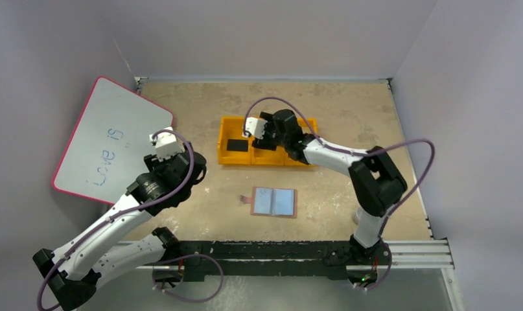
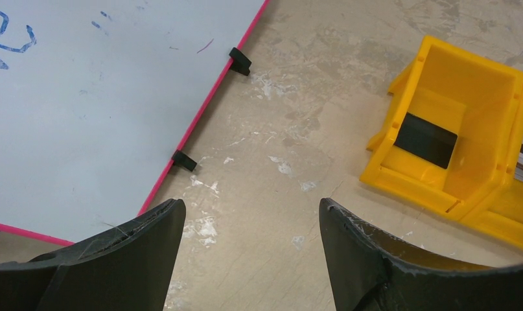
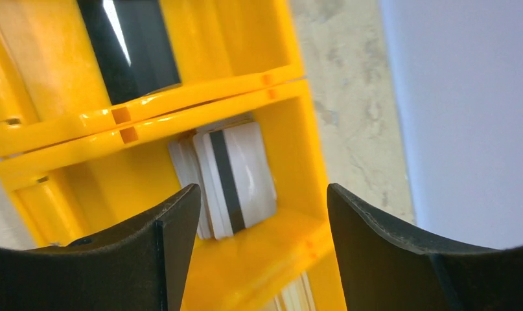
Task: Take the credit cards out of the card holder
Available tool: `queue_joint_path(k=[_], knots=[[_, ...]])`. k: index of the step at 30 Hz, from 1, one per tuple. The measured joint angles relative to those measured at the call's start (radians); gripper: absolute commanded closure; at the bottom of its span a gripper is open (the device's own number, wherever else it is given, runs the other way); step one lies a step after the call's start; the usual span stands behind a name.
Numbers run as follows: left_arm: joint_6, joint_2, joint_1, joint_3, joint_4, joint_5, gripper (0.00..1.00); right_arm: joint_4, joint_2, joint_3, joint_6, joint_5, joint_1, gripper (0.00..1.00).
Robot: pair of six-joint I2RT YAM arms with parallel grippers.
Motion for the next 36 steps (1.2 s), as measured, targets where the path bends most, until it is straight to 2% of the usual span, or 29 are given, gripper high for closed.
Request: queue_joint_path(k=[6,8,12,16,20,26,30,36], knots=[[0.000,0.000,0.000,0.000,0.000,0.002,0.25,0.132,-0.311,-0.185,0.213,-0.016,0.000,0.26],[0.000,0.000,0.000,0.000,0.001,0.006,0.25,0.168,-0.409,-0.252,0.337,-0.015,0.000,0.25],[0.002,0.003,0.000,0.000,0.014,0.020,0.25,0.147,-0.557,-0.329,0.719,-0.005,0.000,0.20],[0.008,0.014,0.000,0.000,0.026,0.039,0.25,0.077,-0.602,-0.358,1.035,0.000,0.000,0.19],[0.019,0.018,0.000,-0.011,0.055,0.088,0.25,0.023,-0.646,-0.484,1.281,-0.020,0.000,0.27],[0.020,0.024,0.000,-0.073,0.171,0.303,0.28,0.095,-0.683,-0.735,1.599,-0.114,0.000,0.36],[0.019,0.068,0.000,-0.082,0.254,0.452,0.29,0.127,-0.672,-0.792,1.714,-0.151,0.017,0.38],[0.023,0.157,0.000,-0.086,0.346,0.609,0.33,0.189,-0.652,-0.784,1.778,-0.148,0.077,0.38]])
